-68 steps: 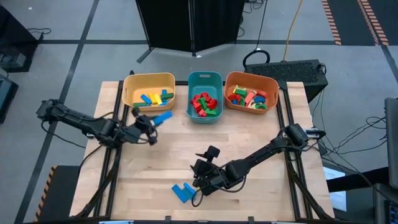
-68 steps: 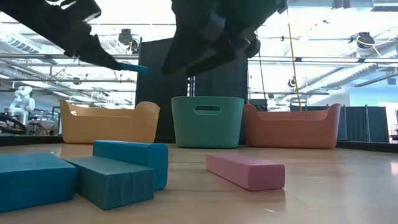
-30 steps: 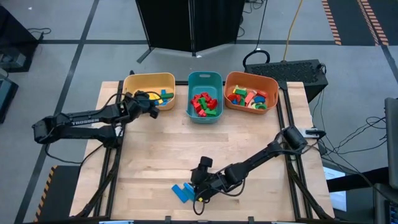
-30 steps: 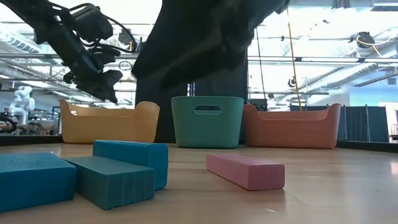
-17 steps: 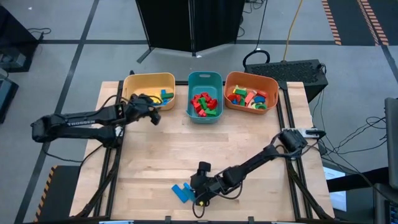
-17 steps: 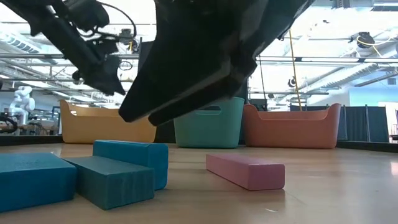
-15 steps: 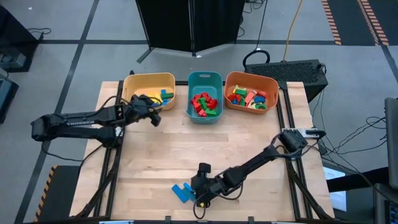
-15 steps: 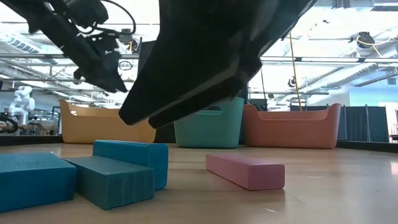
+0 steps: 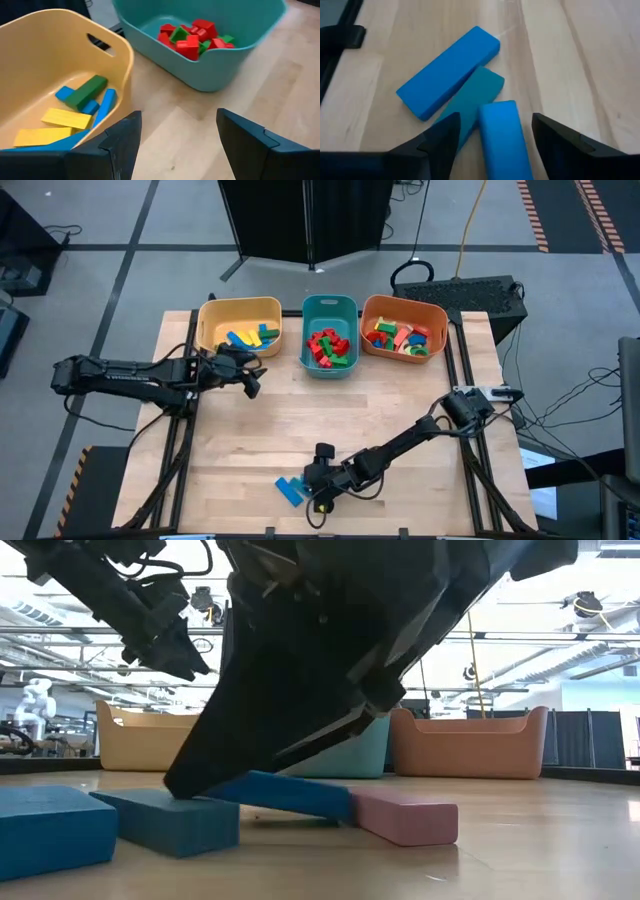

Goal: Sort blocks by size
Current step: Put the blue rectangle block into the yellow bin

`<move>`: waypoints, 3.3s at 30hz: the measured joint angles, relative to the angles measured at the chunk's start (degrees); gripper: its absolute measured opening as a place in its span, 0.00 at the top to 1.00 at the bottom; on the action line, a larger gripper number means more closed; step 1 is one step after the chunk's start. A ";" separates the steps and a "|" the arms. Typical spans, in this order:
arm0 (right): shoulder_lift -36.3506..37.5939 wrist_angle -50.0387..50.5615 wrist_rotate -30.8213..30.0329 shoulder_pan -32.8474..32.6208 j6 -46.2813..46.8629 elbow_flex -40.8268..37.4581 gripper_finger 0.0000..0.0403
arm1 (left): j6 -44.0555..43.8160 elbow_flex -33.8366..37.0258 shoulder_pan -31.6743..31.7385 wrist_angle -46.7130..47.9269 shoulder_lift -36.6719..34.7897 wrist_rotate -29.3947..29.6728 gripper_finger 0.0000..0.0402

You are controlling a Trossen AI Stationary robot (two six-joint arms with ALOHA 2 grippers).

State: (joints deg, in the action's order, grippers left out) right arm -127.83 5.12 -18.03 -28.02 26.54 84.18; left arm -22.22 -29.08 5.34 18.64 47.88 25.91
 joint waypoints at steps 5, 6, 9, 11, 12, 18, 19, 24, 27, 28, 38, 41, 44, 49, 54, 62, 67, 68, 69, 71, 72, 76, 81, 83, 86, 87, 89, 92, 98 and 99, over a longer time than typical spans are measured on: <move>0.11 3.61 -0.02 0.45 -0.06 0.15 0.55 | -1.47 0.00 -3.04 -0.16 0.00 0.03 0.39; 0.14 4.35 -0.02 0.59 -0.06 0.15 0.59 | -1.51 0.00 -3.72 -0.16 0.00 0.04 0.39; 0.15 5.10 -0.08 0.78 -0.27 0.14 0.68 | -2.56 0.00 -5.75 -0.16 0.00 0.06 0.39; 0.13 5.12 -0.07 0.80 -0.56 0.13 0.74 | -3.00 0.00 -7.22 -0.27 0.00 0.07 0.39; 0.11 5.14 -0.05 0.82 -0.80 0.13 0.76 | -3.06 0.00 -8.01 -0.37 0.00 0.07 0.39; 0.46 5.54 -3.29 0.93 -2.21 -0.04 0.90 | -3.92 0.00 -13.69 -1.91 0.32 0.09 0.39; 0.75 5.66 -3.90 0.94 -2.40 -0.09 0.90 | -2.80 0.00 -14.86 -2.41 0.64 0.07 0.39; 2.88 7.84 -11.60 1.04 -4.72 -0.50 0.88 | 2.29 0.50 -20.71 -6.16 3.46 -1.16 0.39; 4.34 7.15 -18.01 1.13 -5.73 -0.51 0.87 | 3.54 0.52 -24.28 -9.06 6.19 -1.49 0.39; 4.91 7.01 -20.07 1.18 -6.12 -0.46 0.88 | 4.10 0.55 -25.37 -10.63 7.34 -1.51 0.39; 5.62 3.16 -22.61 3.84 -9.70 -0.35 0.89 | 13.35 0.59 -32.25 -27.87 20.20 -1.69 0.39; 5.62 2.23 -22.59 4.45 -10.76 -0.35 0.89 | 15.20 0.59 -32.79 -30.97 23.14 -1.70 0.39; 5.62 1.49 -22.47 4.73 -11.79 -0.33 0.89 | 16.71 0.59 -32.79 -33.58 25.30 -1.70 0.39; 5.66 -0.54 -22.41 4.82 -13.45 -0.24 0.89 | 19.14 0.59 -32.79 -37.57 27.91 -1.71 0.39; 5.67 -0.65 -22.39 4.86 -13.79 -0.24 0.89 | 20.62 0.59 -32.74 -39.84 29.58 -3.55 0.43; 5.70 -0.69 -22.17 5.13 -13.81 -0.22 0.89 | 22.79 0.59 -32.43 -44.33 31.79 -4.68 0.55; 5.70 -0.76 -22.17 5.19 -14.01 -0.22 0.89 | 23.00 0.59 -31.50 -44.91 32.90 -4.74 0.56; 5.70 -0.76 -22.15 5.17 -14.01 -0.22 0.89 | 23.01 0.59 -31.31 -44.91 33.17 -4.75 0.56; 5.70 -0.77 -22.15 5.15 -14.02 -0.22 0.89 | 23.01 0.59 -31.13 -44.92 33.46 -4.74 0.56; 5.70 -0.85 -22.15 5.17 -14.22 -0.22 0.89 | 23.05 0.59 -30.79 -45.09 33.79 -4.74 0.56; 5.73 -0.85 -22.13 5.19 -14.23 -0.20 0.89 | 23.04 0.59 -30.66 -45.32 33.94 -4.74 0.56; 5.73 -1.13 -20.95 5.24 -14.57 -0.17 0.89 | 23.10 0.59 -29.87 -45.31 34.36 -6.37 0.56; 5.73 -2.49 -20.51 5.22 -15.92 -0.18 0.89 | 23.18 0.59 -29.35 -45.36 34.43 -8.24 0.56; 5.73 -2.73 -20.47 5.26 -16.29 -0.20 0.89 | 23.73 0.59 -29.35 -45.36 34.43 -8.59 0.56; 5.73 -3.04 -20.36 5.38 -16.35 -0.20 0.89 | 24.11 0.59 -29.31 -45.40 34.40 -9.44 0.58; 5.73 -3.19 -20.36 5.46 -16.35 -0.20 0.89 | 24.15 0.59 -29.31 -45.41 34.40 -9.49 0.60; 5.73 -3.21 -20.40 5.54 -16.35 -0.21 0.89 | 24.24 0.59 -29.31 -45.50 34.40 -9.59 0.64; 5.73 -3.25 -20.47 5.57 -16.35 -0.22 0.89 | 24.71 0.59 -29.31 -45.76 34.40 -9.71 0.75; 5.73 -3.25 -20.34 5.50 -16.22 -0.24 0.89 | 26.62 0.59 -29.35 -46.33 34.43 -10.01 0.96; 5.73 -3.25 -20.27 5.50 -15.92 -0.24 0.89 | 26.61 0.59 -29.35 -46.36 34.43 -10.01 0.97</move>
State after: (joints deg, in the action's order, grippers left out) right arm -122.10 1.87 -38.31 -22.52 10.62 83.94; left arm 4.40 -28.49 -24.01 -27.72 82.30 15.90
